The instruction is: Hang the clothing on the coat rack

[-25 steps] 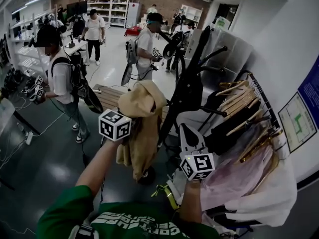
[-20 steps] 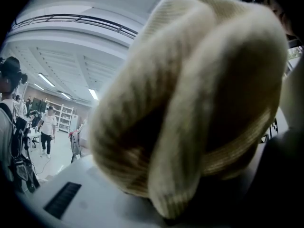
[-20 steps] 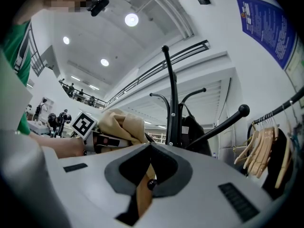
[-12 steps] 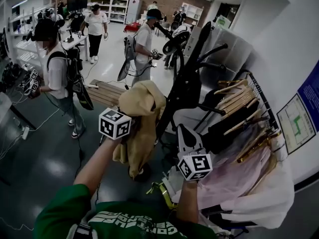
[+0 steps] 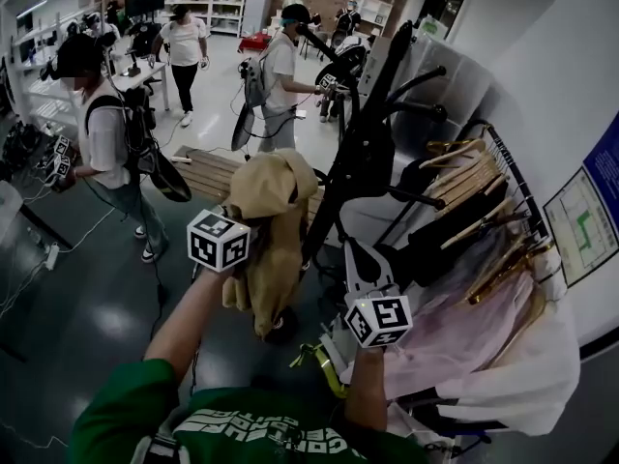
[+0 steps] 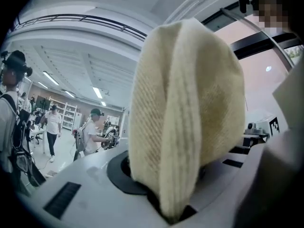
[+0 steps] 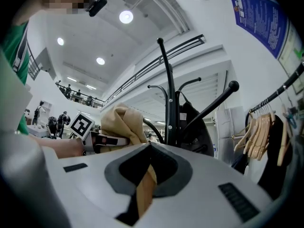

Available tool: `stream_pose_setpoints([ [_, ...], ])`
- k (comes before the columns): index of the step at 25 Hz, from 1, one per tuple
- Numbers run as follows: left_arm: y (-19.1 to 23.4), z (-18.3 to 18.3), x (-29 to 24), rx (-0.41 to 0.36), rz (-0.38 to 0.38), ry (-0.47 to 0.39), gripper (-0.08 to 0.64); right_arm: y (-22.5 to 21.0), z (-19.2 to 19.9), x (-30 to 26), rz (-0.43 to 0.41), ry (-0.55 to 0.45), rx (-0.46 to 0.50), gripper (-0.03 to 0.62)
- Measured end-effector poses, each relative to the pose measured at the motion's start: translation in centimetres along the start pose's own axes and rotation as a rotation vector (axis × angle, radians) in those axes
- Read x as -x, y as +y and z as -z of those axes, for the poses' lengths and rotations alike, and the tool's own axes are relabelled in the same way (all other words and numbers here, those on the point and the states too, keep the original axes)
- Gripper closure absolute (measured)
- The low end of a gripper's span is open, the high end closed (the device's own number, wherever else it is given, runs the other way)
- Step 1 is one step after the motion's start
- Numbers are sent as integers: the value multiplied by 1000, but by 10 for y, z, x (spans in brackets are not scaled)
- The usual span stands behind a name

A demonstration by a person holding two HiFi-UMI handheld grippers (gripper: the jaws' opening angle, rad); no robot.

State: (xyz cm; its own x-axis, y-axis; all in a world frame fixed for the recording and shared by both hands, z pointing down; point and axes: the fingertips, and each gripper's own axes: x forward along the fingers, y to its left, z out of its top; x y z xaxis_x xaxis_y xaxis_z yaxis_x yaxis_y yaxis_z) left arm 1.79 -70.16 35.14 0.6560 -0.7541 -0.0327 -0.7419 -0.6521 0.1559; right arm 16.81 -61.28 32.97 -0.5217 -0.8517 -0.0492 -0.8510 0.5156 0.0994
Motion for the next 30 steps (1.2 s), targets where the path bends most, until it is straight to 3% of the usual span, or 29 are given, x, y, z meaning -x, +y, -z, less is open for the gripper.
stream_pose_setpoints([
  [11,-4,12,7,-61,11,-8,462,9,22,15,15,17,-22,583],
  [16,-10,17,16,-74,43,-20,392,17,32,24,17,21,-27,583],
  [22,-13,16,41,-81,40,-61,317,36,46,33,19,33,-37,583],
  [30,-19,16,96,-60,55,-98,310,80,56,53,30,47,-62,583],
])
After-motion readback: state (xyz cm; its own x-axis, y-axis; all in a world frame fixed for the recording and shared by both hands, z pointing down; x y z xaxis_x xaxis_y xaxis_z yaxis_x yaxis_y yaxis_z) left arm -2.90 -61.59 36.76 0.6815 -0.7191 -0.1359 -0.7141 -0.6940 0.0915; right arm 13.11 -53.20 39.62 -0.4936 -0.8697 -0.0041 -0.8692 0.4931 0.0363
